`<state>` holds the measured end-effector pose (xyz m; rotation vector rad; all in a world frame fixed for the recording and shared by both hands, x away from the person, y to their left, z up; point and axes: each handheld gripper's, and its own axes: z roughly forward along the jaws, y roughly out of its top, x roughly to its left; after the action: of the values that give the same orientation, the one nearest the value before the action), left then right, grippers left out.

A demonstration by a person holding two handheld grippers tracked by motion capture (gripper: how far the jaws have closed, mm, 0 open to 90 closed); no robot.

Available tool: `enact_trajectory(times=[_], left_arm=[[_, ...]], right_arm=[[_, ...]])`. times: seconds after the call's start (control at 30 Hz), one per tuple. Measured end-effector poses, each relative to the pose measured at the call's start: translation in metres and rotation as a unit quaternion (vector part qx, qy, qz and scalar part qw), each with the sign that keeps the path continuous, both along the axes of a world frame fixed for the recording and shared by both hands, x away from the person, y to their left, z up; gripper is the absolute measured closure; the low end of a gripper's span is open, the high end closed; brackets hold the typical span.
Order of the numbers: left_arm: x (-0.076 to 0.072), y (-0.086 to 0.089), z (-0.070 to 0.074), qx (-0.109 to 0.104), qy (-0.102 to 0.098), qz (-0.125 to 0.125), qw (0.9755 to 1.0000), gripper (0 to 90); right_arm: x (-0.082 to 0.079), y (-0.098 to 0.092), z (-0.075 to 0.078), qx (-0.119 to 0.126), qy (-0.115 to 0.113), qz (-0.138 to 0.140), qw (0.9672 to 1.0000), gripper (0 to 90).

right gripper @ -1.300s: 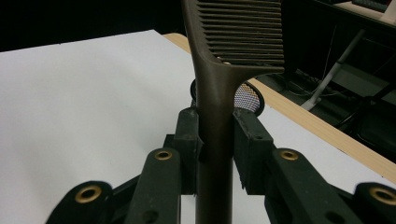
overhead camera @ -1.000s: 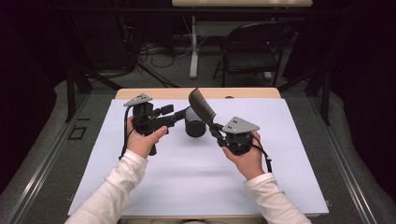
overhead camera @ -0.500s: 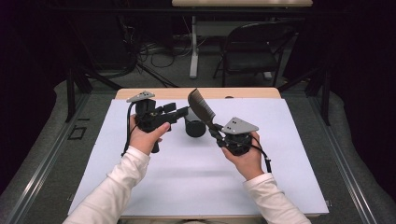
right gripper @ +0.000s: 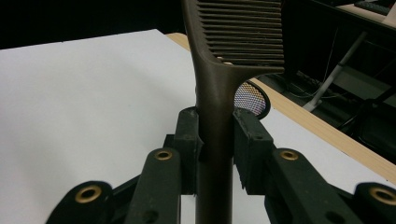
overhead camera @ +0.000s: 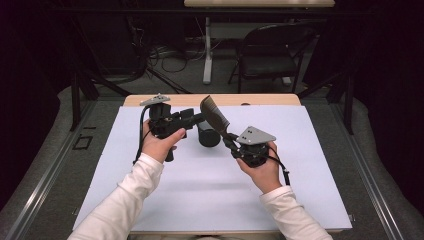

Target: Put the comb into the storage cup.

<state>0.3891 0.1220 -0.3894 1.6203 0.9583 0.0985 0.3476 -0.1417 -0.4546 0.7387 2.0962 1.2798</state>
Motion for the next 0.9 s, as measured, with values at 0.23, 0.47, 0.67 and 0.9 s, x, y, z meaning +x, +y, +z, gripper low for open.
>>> enact_trajectory(times=[0.23, 0.47, 0.67, 0.9], left_arm=[[0.0028, -0.0037, -0.0002, -0.004, 0.015, -0.001, 0.9999, 44.4], [0.0043, -0.006, 0.0006, -0.012, 0.025, -0.003, 0.9996, 46.8], [0.0062, -0.0078, 0.0008, -0.019, 0.033, -0.004, 0.9993, 49.1], [0.0073, -0.0088, -0.0002, -0.021, 0.035, -0.001, 0.9991, 54.6]], right_arm=[[-0.0006, 0.0022, -0.0011, -0.002, 0.001, 0.002, 1.0, 72.9], [-0.0012, 0.0037, -0.0017, -0.003, 0.0, 0.004, 1.0, 72.9], [-0.0019, 0.0054, -0.0024, -0.005, -0.001, 0.007, 1.0, 72.9], [-0.0025, 0.0062, -0.0026, -0.004, -0.002, 0.008, 1.0, 72.9]])
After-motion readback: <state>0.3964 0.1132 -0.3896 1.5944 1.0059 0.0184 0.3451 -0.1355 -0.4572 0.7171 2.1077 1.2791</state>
